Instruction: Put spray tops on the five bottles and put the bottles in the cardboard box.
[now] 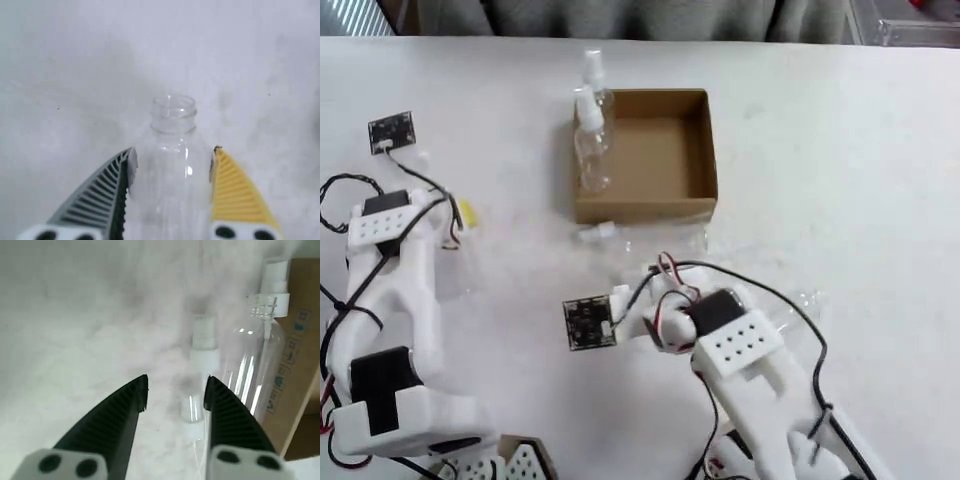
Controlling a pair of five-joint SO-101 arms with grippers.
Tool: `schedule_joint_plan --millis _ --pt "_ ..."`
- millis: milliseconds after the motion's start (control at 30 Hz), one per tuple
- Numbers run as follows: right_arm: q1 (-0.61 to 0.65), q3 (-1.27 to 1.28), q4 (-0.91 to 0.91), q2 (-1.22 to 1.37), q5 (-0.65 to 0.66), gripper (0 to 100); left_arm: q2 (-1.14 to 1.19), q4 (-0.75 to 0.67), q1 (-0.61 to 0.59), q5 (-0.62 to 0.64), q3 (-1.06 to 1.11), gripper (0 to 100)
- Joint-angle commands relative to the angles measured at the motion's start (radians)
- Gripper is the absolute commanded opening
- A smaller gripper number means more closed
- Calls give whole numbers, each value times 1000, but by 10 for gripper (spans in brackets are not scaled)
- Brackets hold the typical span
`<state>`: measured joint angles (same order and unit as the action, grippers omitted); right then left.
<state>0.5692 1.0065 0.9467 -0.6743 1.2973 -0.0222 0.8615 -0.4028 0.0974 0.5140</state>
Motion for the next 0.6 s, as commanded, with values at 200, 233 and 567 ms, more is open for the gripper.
schedule_joint_plan --millis 200,233,567 --pt "4 -120 -87 165 11 162 -41 -20 -7 8 -12 20" --pt "4 -126 -104 188 8 162 -41 -20 -7 8 -12 20" --pt "-10 -158 -179 314 11 101 -39 -20 -5 8 -8 20"
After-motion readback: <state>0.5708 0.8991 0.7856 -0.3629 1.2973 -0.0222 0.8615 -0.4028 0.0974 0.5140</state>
